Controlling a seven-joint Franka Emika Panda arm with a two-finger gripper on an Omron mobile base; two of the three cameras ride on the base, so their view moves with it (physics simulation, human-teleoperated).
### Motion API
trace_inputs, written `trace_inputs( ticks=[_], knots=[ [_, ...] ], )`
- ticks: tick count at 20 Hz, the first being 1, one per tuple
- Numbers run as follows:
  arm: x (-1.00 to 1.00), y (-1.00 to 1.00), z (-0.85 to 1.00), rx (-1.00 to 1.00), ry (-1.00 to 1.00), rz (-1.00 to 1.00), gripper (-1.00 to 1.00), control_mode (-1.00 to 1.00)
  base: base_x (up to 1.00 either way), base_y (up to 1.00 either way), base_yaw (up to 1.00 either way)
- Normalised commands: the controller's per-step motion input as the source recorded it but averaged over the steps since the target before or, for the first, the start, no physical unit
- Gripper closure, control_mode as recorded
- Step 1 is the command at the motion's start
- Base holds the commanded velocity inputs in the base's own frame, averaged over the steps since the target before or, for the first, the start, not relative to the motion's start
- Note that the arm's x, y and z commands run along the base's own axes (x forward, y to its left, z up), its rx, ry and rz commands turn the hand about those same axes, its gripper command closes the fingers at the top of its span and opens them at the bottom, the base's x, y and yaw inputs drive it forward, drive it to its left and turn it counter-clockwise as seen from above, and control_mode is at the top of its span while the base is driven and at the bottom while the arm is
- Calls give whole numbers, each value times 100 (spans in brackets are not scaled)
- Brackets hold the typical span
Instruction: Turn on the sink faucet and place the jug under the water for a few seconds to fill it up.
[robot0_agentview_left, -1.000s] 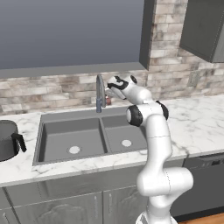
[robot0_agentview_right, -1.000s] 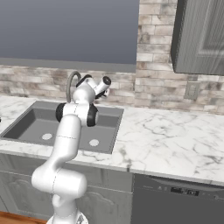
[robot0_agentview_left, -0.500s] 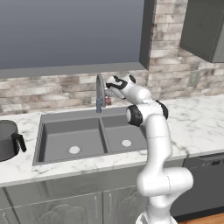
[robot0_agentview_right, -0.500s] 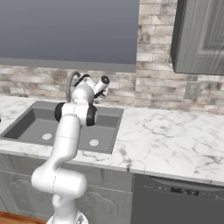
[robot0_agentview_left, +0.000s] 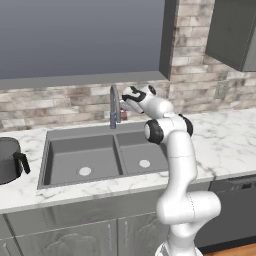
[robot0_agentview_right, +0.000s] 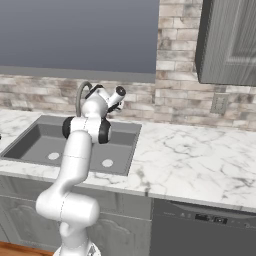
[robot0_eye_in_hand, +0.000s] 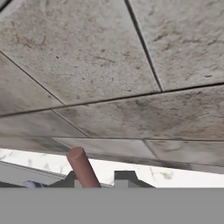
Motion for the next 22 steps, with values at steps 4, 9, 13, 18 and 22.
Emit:
trace_inputs(
  ticks=[4,9,13,18,22],
  knots=[
    [0,-50,0,0,0,-1,100,-100,0,0,0],
    [0,-57,0,0,0,-2,100,-100,0,0,0],
    [0,-60,0,0,0,-3,100,-100,0,0,0],
    [-2,-65,0,0,0,-4,100,-100,0,0,0],
    [-6,-69,0,0,0,-5,100,-100,0,0,0]
  ],
)
